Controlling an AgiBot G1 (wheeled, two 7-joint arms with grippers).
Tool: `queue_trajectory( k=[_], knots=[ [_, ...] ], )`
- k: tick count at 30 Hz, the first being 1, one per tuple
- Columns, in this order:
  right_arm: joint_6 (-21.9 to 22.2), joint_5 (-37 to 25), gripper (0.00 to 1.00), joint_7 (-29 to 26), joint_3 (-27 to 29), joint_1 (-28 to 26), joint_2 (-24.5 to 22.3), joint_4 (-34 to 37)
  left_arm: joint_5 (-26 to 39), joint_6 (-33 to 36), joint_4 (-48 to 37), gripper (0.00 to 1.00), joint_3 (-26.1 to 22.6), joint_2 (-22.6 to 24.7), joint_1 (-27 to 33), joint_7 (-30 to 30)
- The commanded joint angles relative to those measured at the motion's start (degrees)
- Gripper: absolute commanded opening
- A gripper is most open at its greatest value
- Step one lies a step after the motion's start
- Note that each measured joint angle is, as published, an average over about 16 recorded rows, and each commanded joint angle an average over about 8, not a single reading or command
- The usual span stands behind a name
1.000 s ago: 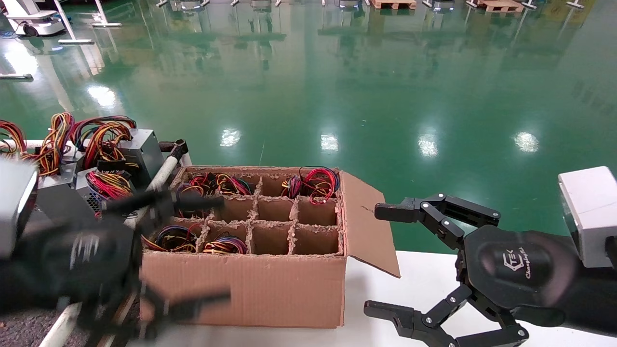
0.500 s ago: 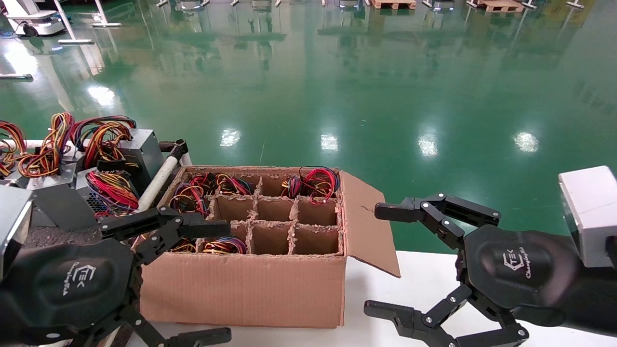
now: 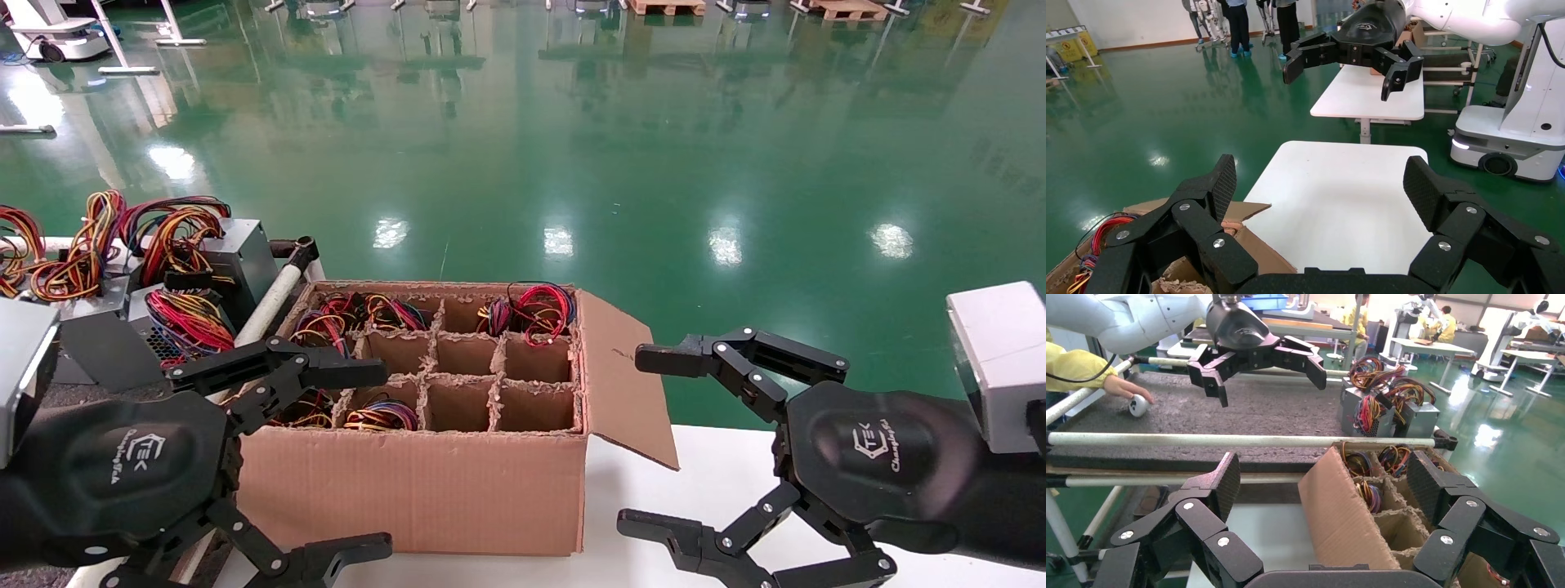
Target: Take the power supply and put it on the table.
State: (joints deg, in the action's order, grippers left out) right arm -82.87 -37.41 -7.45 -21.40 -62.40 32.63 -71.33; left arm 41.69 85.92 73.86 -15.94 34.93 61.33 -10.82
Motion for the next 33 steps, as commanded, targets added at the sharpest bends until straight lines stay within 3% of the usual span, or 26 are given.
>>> queue_trajectory(
  k=[1, 15, 18, 23, 26, 33],
  knots=[
    [0.0, 0.0, 1.0, 0.0, 0.0, 0.0, 0.0, 0.0, 0.0, 0.0, -0.1, 1.0, 0.0, 0.0, 0.1, 0.0],
    [0.0, 0.0, 1.0, 0.0, 0.0, 0.0, 0.0, 0.0, 0.1, -0.2, -0.3, 1.0, -0.1, 0.1, 0.2, 0.1],
    [0.0, 0.0, 0.93, 0.0, 0.0, 0.0, 0.0, 0.0, 0.1, -0.2, -0.3, 1.0, -0.1, 0.1, 0.2, 0.1],
    [0.0, 0.0, 0.93, 0.0, 0.0, 0.0, 0.0, 0.0, 0.2, -0.2, -0.3, 1.0, -0.1, 0.1, 0.2, 0.1],
    [0.0, 0.0, 1.0, 0.0, 0.0, 0.0, 0.0, 0.0, 0.2, -0.3, -0.3, 1.0, -0.1, 0.1, 0.2, 0.1],
    [0.0, 0.0, 1.0, 0.0, 0.0, 0.0, 0.0, 0.0, 0.2, -0.3, -0.3, 1.0, -0.1, 0.1, 0.3, 0.1]
  ],
)
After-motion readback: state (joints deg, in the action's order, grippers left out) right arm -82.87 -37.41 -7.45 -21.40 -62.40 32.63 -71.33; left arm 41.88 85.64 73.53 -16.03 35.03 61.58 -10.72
